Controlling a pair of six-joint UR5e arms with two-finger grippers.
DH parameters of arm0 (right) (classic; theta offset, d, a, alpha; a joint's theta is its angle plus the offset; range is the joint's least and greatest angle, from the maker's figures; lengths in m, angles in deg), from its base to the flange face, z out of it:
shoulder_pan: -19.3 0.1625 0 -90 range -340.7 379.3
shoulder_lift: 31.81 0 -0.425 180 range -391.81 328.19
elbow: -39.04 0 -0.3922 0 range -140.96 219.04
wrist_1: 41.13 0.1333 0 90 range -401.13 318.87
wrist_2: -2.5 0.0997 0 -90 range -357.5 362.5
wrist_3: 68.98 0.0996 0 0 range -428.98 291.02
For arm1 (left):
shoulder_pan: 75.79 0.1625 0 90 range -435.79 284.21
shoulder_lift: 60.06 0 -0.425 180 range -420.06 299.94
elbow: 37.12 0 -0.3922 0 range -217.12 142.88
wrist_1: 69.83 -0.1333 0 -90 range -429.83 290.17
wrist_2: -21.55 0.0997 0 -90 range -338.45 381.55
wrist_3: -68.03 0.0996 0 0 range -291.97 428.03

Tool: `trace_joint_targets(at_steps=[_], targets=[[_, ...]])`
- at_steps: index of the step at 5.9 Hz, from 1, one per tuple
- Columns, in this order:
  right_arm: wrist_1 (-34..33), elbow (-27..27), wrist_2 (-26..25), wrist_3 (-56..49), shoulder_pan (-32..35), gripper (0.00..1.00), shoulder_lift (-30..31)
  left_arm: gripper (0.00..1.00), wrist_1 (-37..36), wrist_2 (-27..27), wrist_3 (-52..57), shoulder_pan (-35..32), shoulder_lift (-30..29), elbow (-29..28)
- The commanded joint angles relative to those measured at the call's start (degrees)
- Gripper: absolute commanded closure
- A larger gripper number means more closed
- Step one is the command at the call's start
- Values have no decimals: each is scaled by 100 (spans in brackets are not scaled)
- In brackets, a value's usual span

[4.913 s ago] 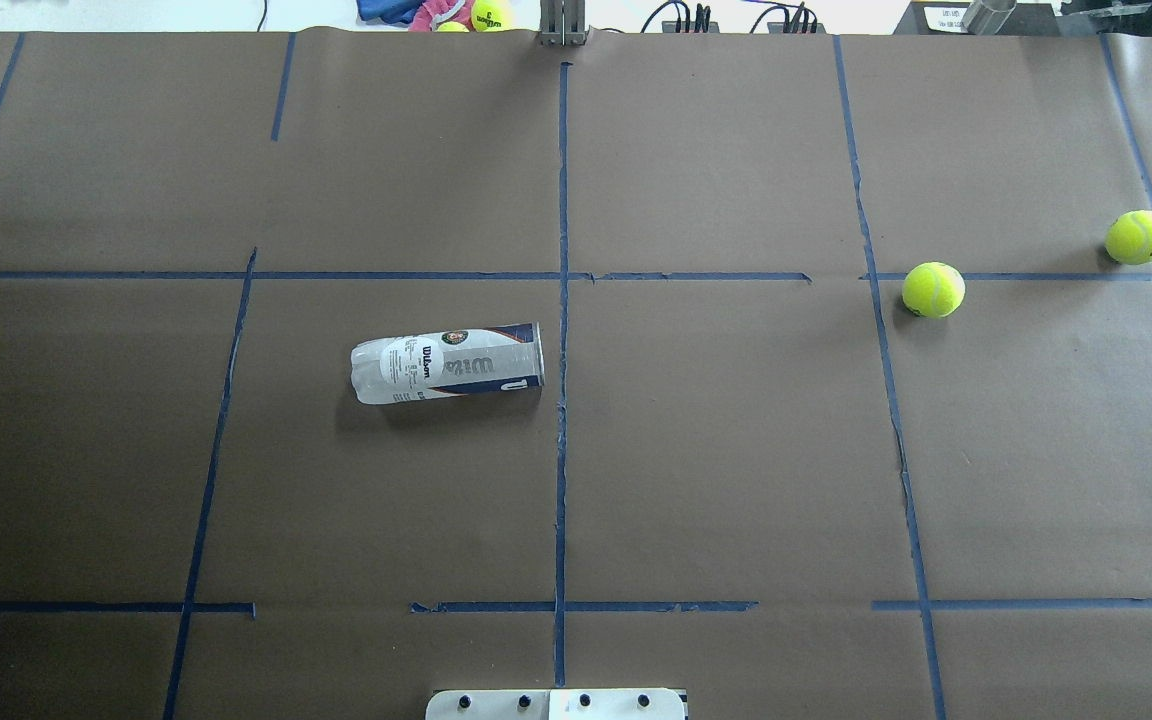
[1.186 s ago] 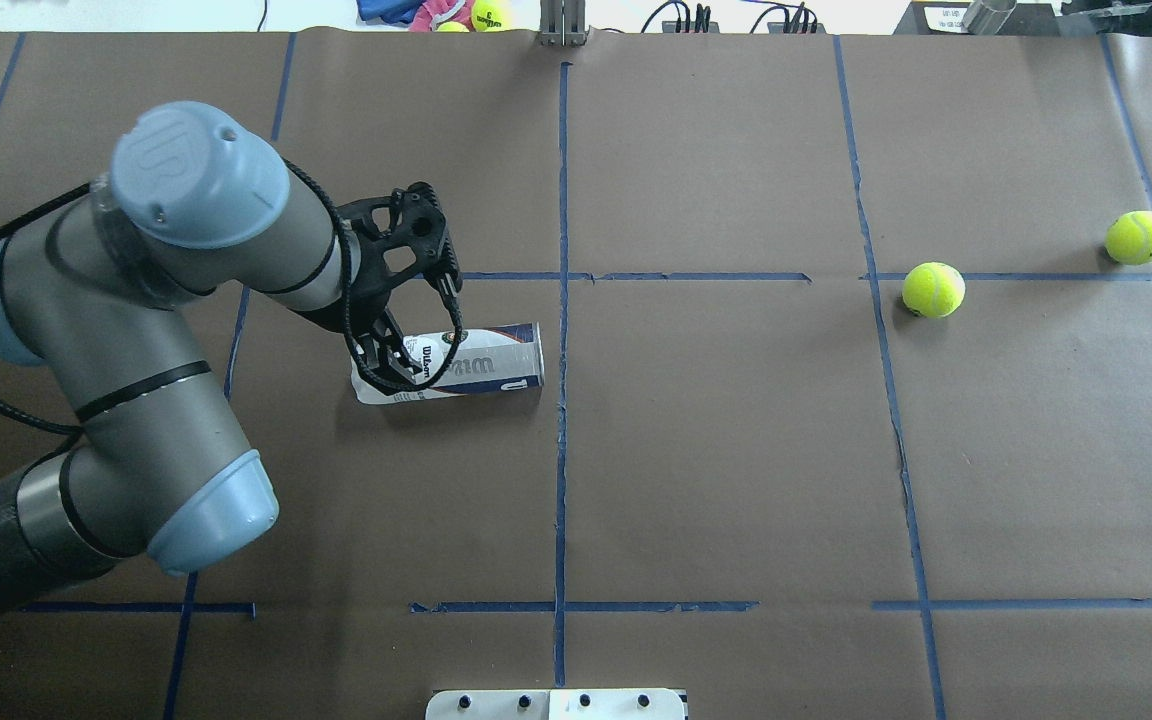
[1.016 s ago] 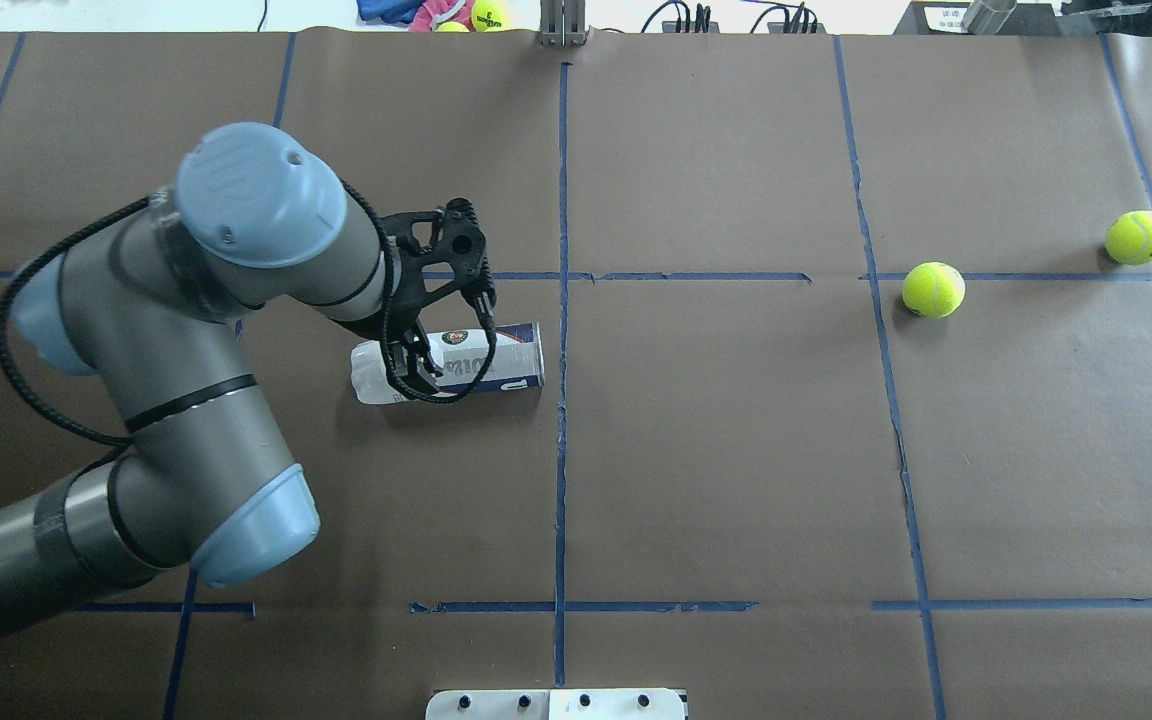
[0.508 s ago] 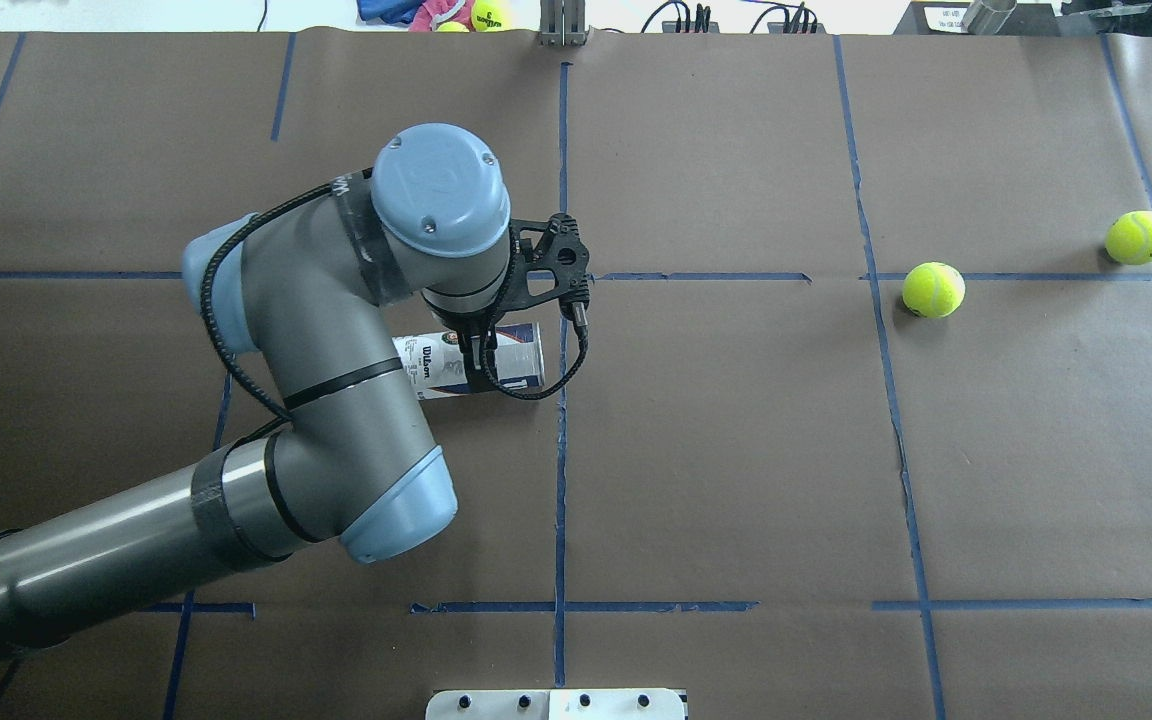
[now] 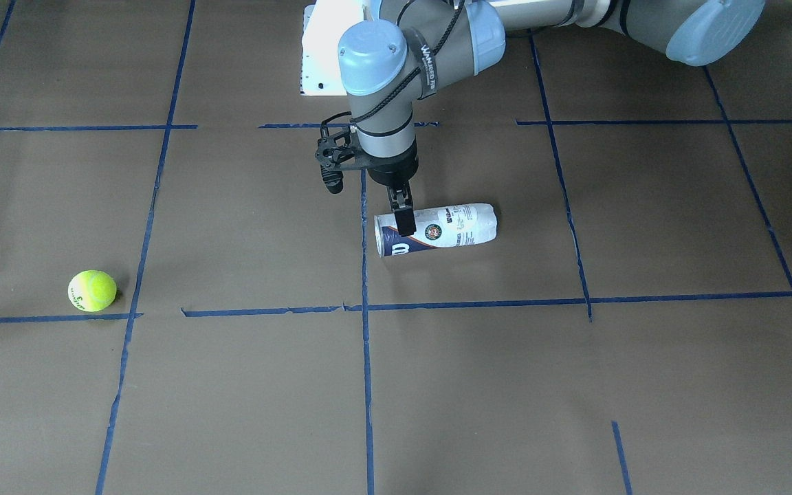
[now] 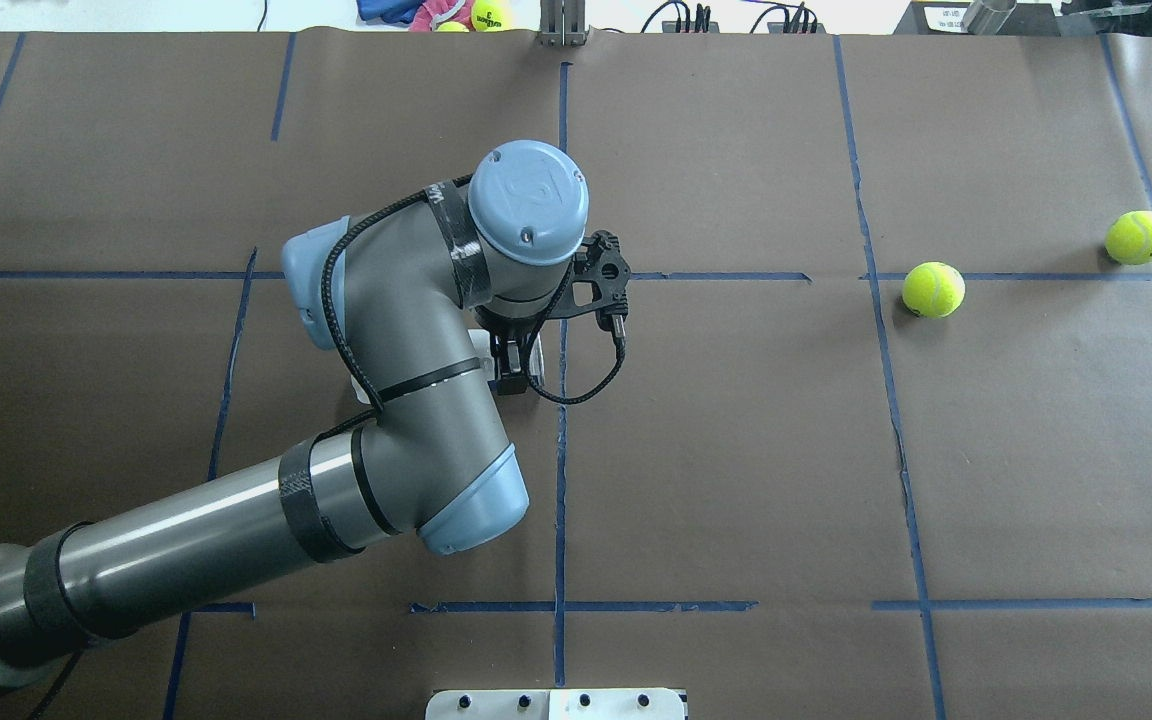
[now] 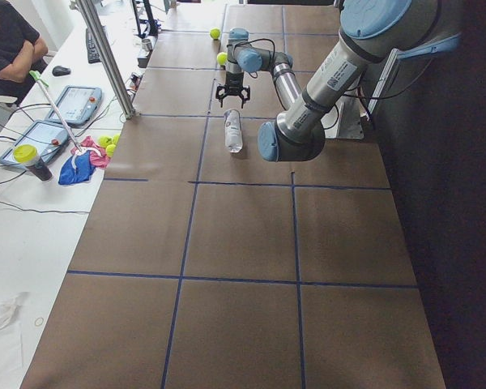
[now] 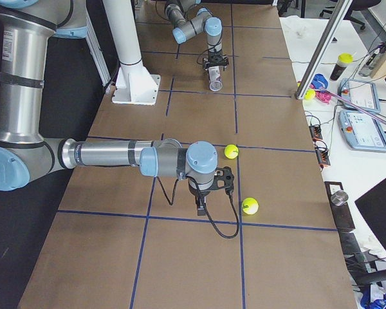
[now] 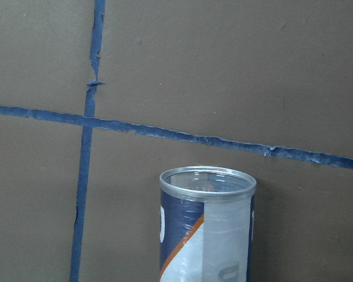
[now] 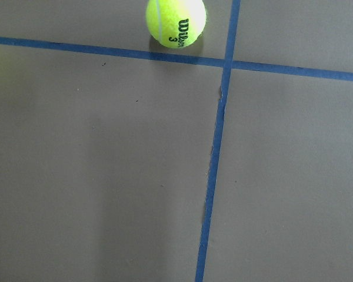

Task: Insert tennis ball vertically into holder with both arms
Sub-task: 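Tilt the held can upright with the left gripper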

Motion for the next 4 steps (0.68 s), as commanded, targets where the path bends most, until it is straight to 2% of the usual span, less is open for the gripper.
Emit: trace_joint_targets(at_steps=[1,4], targets=[[6,-26,2,0,0,0,0,0,76,154,-41,183,-57,-212],[6,-26,2,-18,0,0,0,0,552,391,-49,192,-110,-608]])
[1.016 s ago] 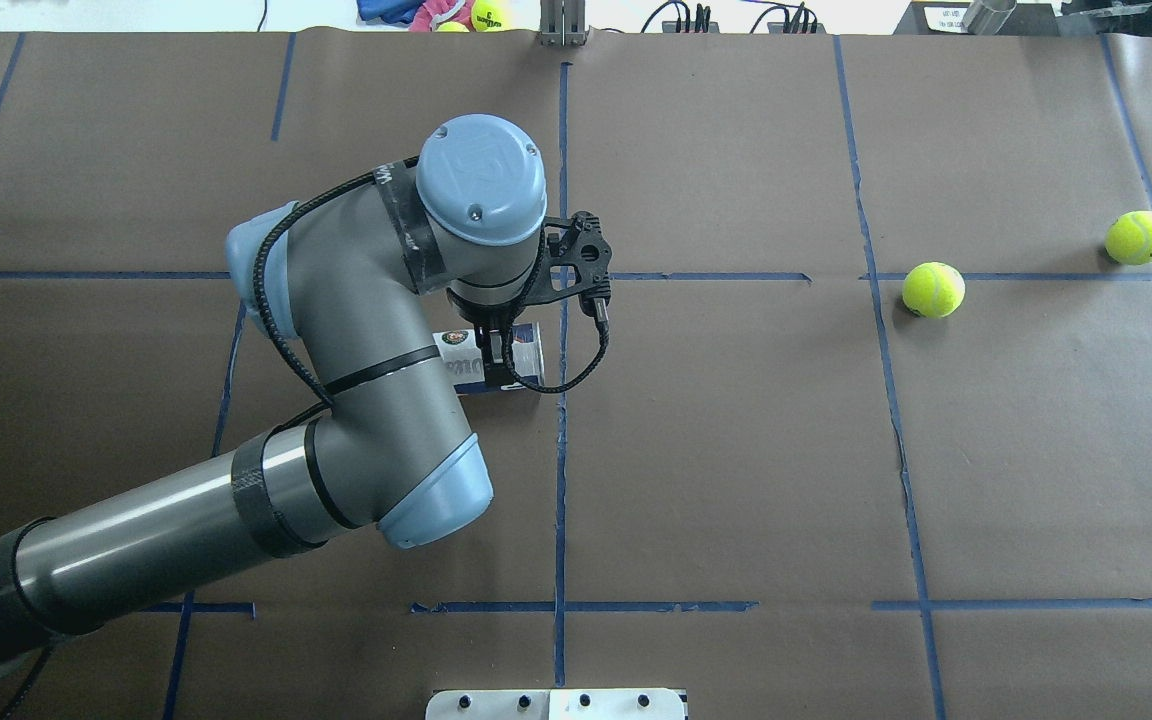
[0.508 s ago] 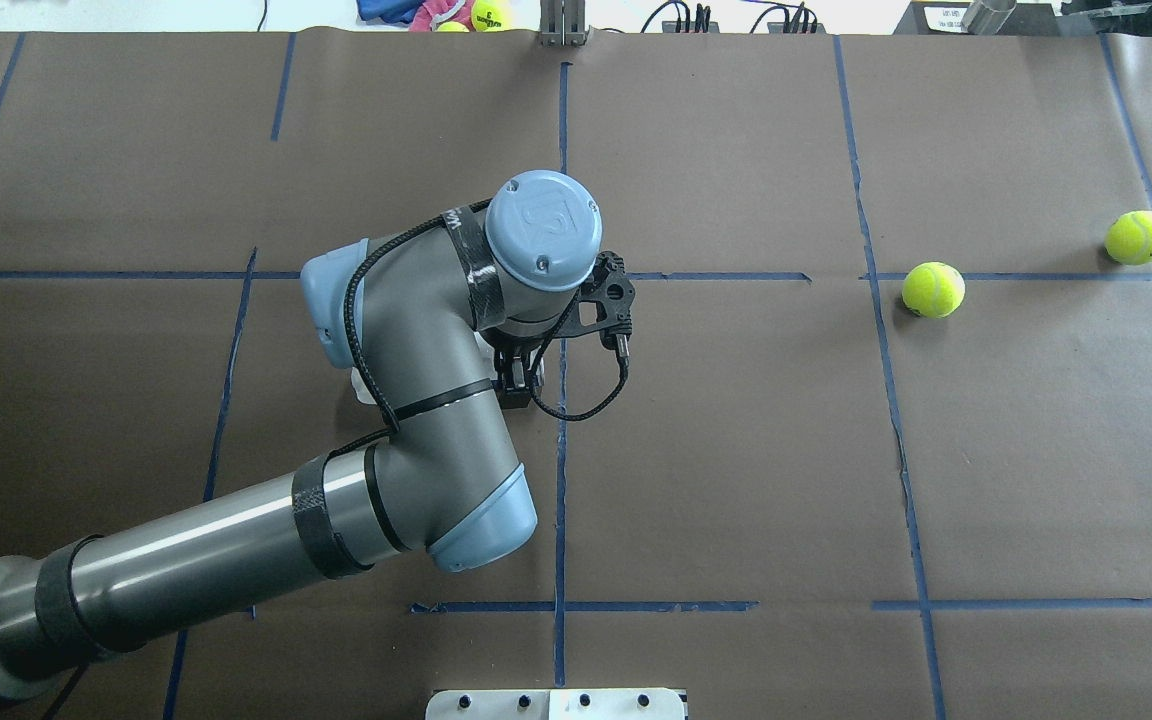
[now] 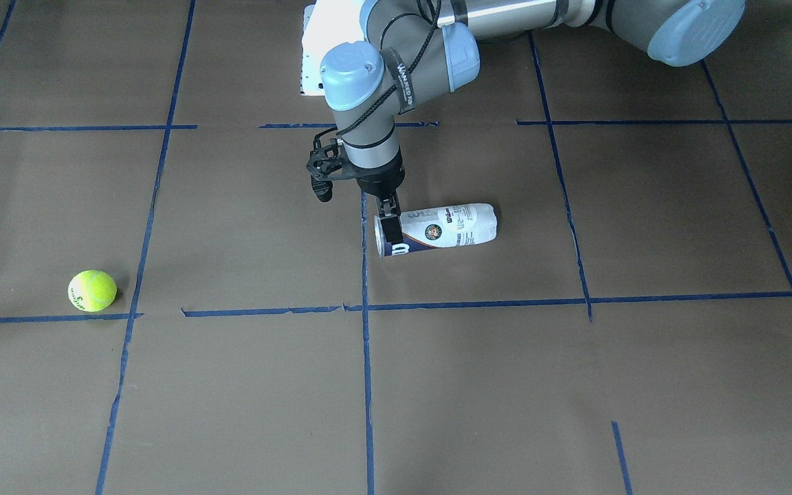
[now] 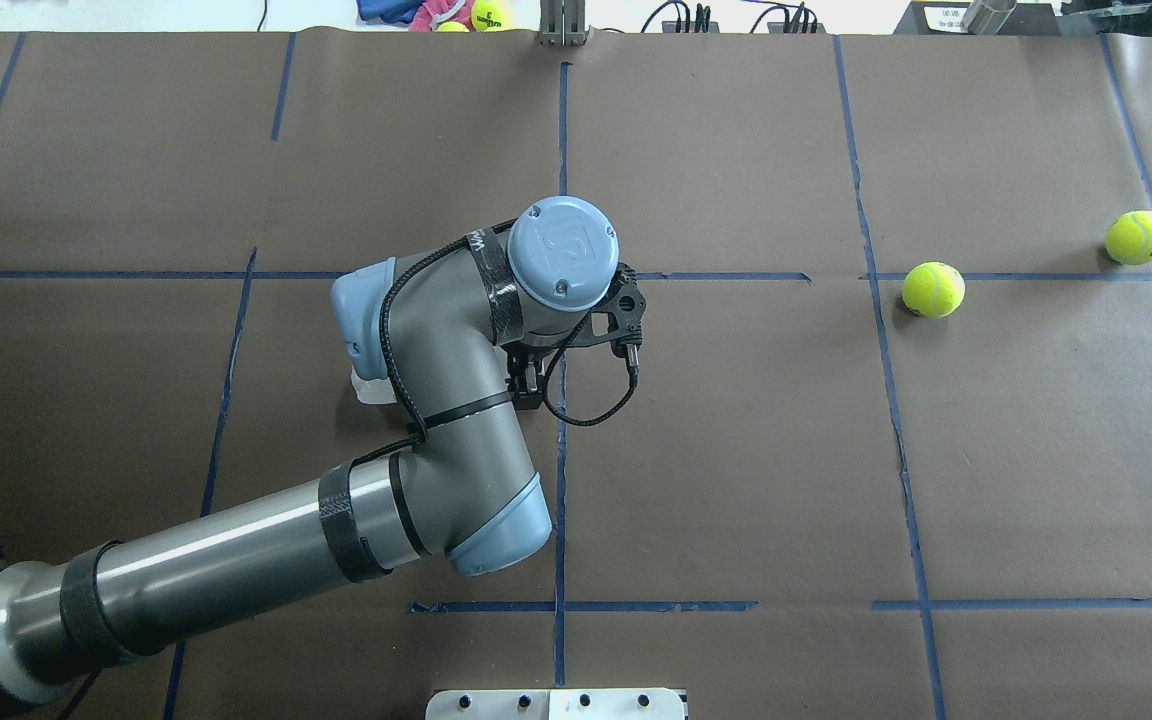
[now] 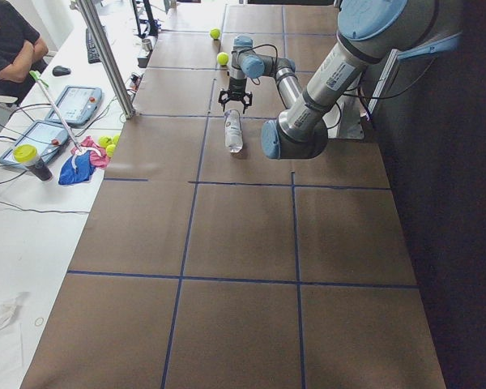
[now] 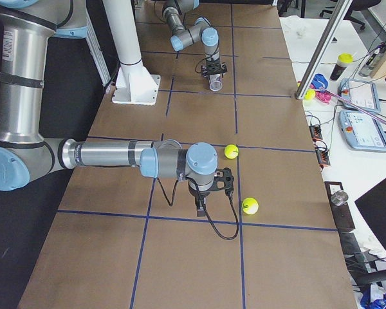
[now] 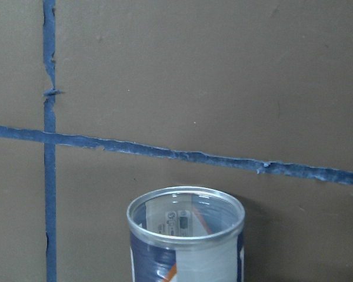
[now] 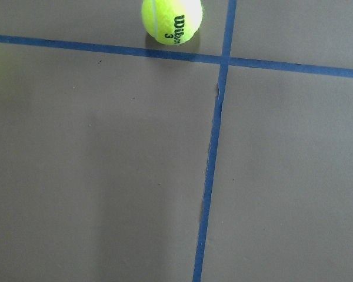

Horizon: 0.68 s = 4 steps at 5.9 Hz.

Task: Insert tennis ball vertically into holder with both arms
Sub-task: 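Tilt the held can upright with the left gripper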

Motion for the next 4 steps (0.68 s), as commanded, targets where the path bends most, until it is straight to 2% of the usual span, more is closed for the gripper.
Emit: trace_joint_targets(at_steps=[1,4], targets=[[-9,0,0,-4,0,0,0,0,178,33,-22,7,-10,-235],[-9,0,0,5,0,0,0,0,364,33,-22,42,-19,-517]])
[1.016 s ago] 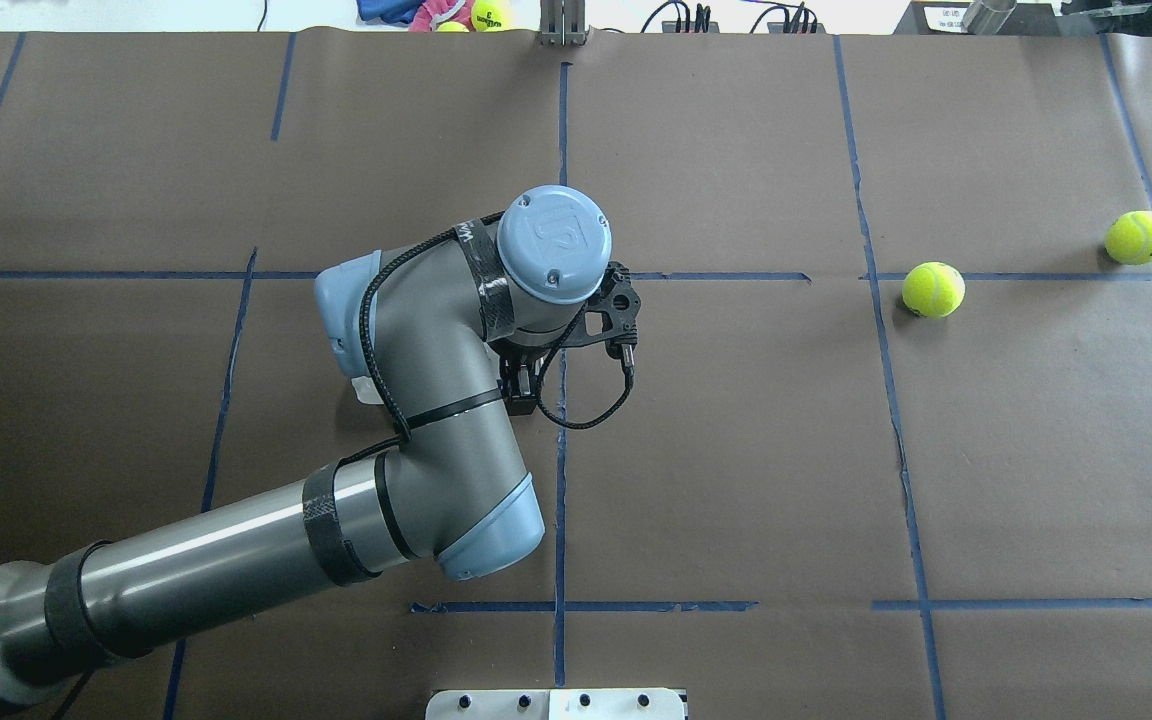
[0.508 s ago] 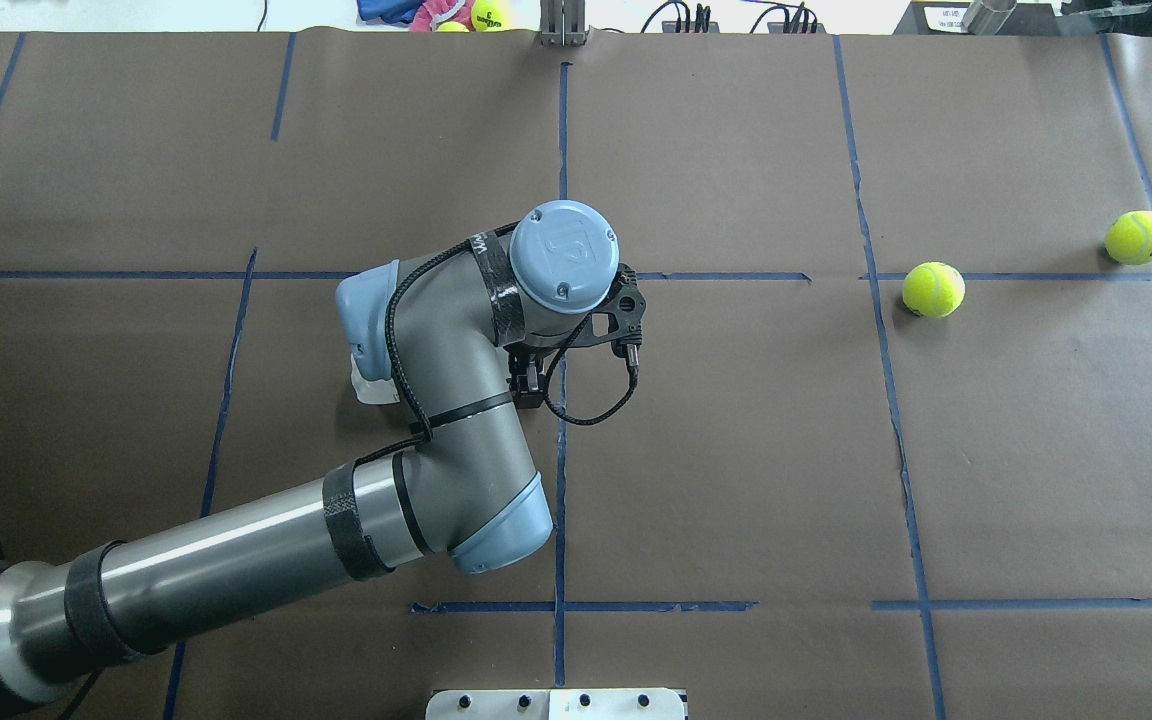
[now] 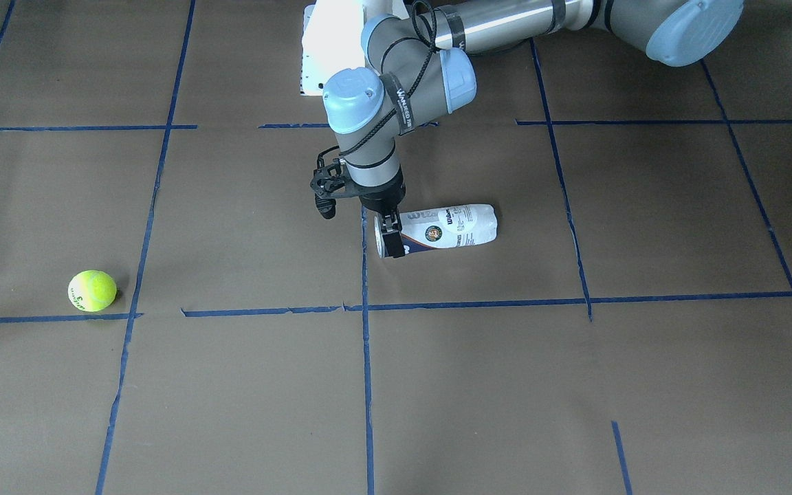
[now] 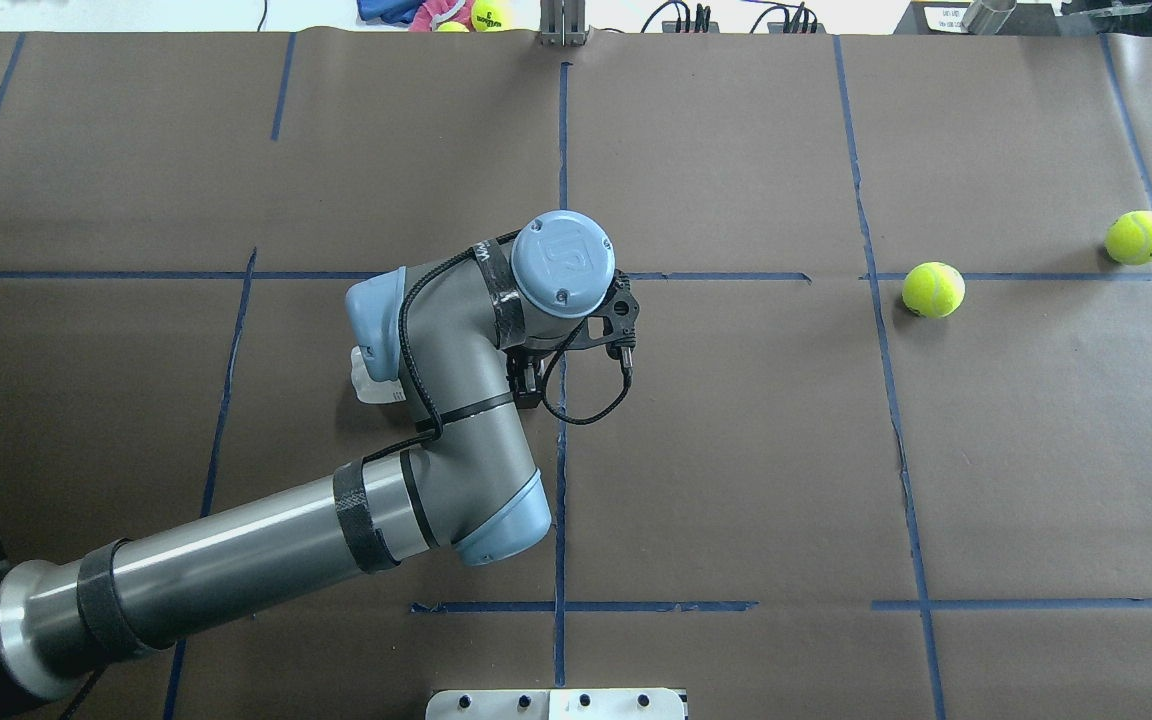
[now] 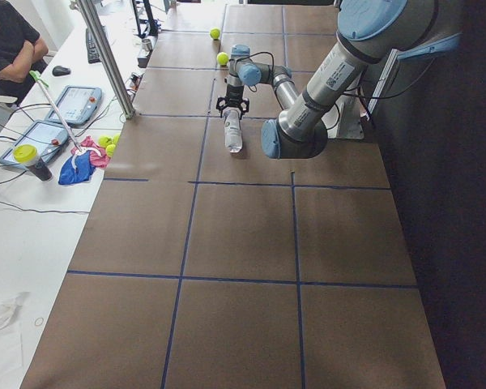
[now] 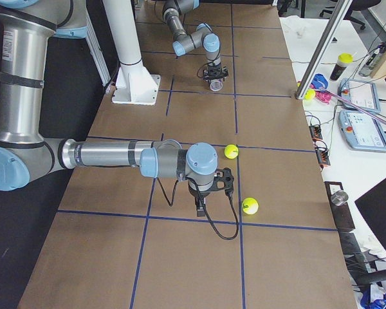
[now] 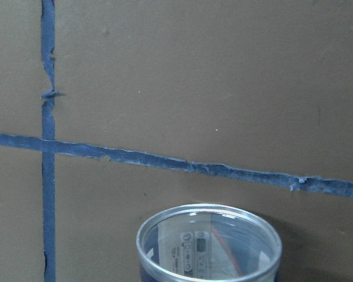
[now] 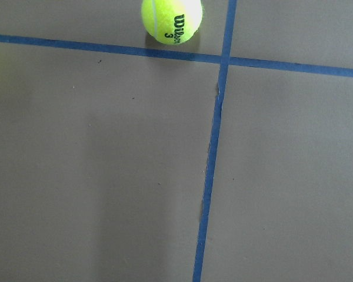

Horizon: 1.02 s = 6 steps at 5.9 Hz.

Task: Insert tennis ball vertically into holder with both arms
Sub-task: 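Tilt the held can upright with the left gripper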

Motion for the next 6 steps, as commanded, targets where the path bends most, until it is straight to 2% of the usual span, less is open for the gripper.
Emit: trace_joint_targets(at_steps=[1,3,5,6], targets=[[9,0,0,2,-9,0,0,0,14,-1,6,47,8,-88],[9,0,0,2,-9,0,0,5,302,7,-116,74,25,-254],[9,0,9,11,-18,0,0,19,409,16,-83,74,25,-265],[9,9,9,11,-18,0,0,27,409,251,-13,57,8,-230]])
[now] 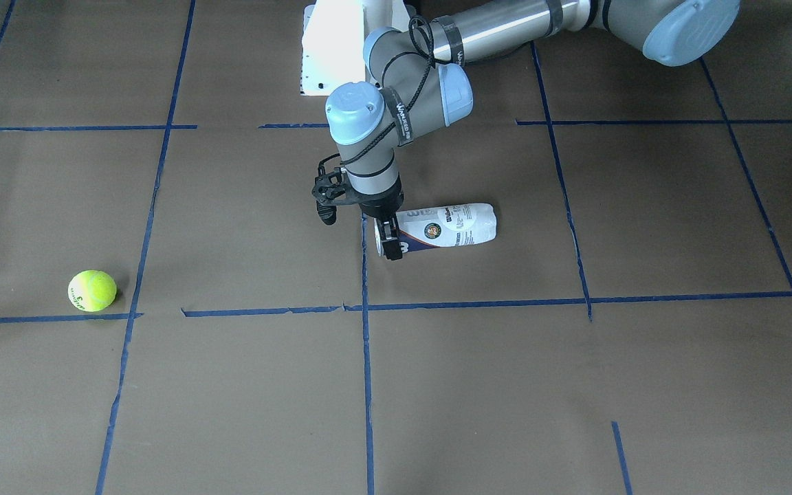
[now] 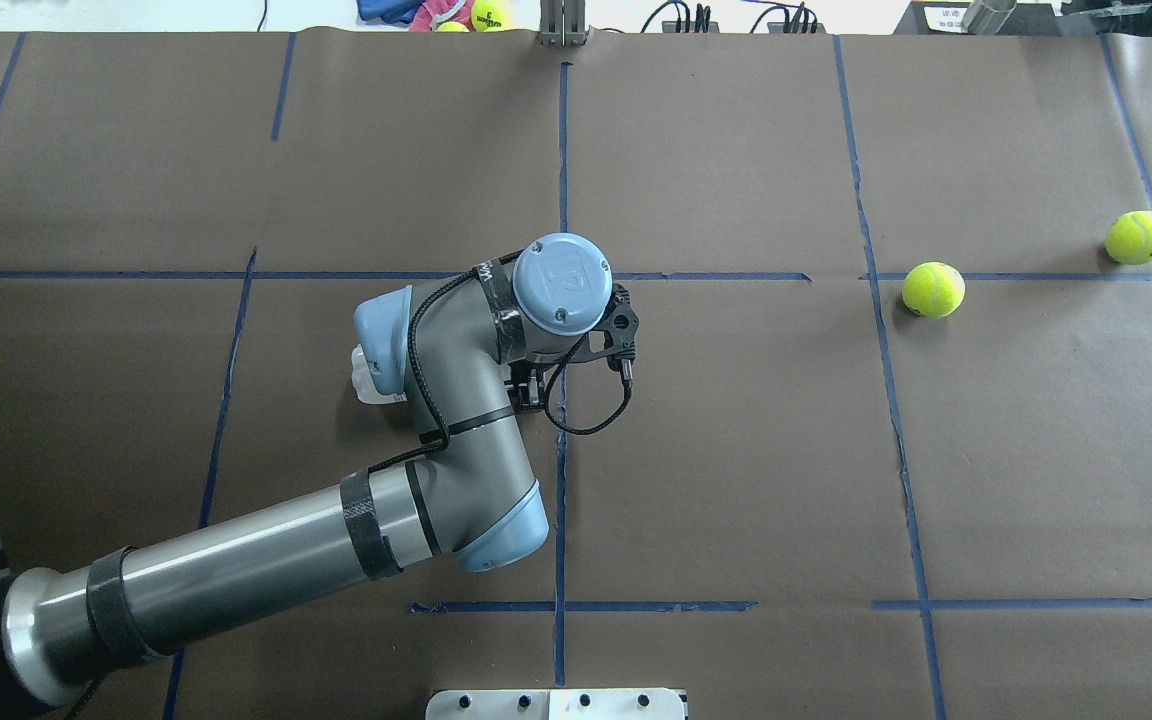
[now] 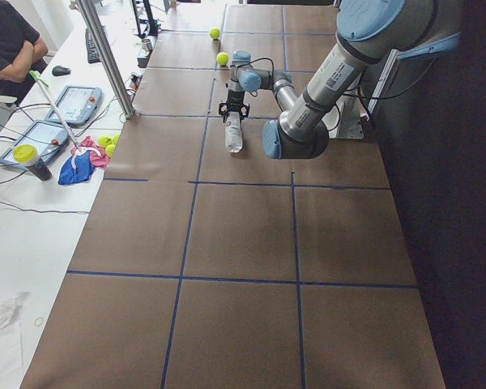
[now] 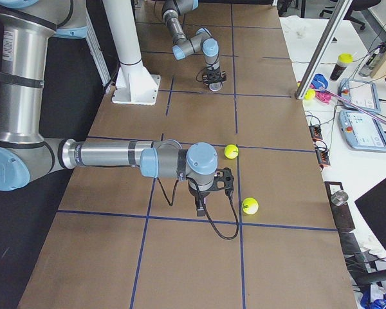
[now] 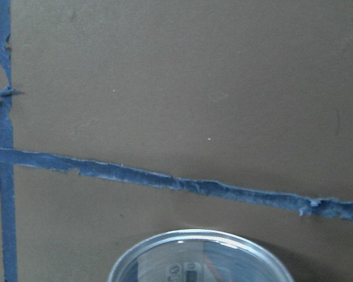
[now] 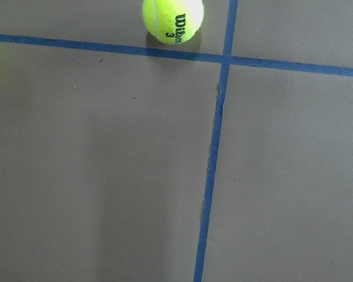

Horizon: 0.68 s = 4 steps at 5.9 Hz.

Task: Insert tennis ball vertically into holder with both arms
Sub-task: 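Tilt the held can upright with the left gripper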

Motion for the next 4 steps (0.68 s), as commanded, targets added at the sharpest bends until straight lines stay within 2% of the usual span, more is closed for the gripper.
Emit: trace_joint_targets(at_steps=[1,3,4], targets=[[2,-2,1,1,-1,0,-9,35,-1,222,62,-24,-14,93],[2,24,36,9,-1,0,-9,35,121,214,-69,-313,12,1081],[11,25,297,-8,-19,0,-61,35,1080,196,-896,-453,152,1287]])
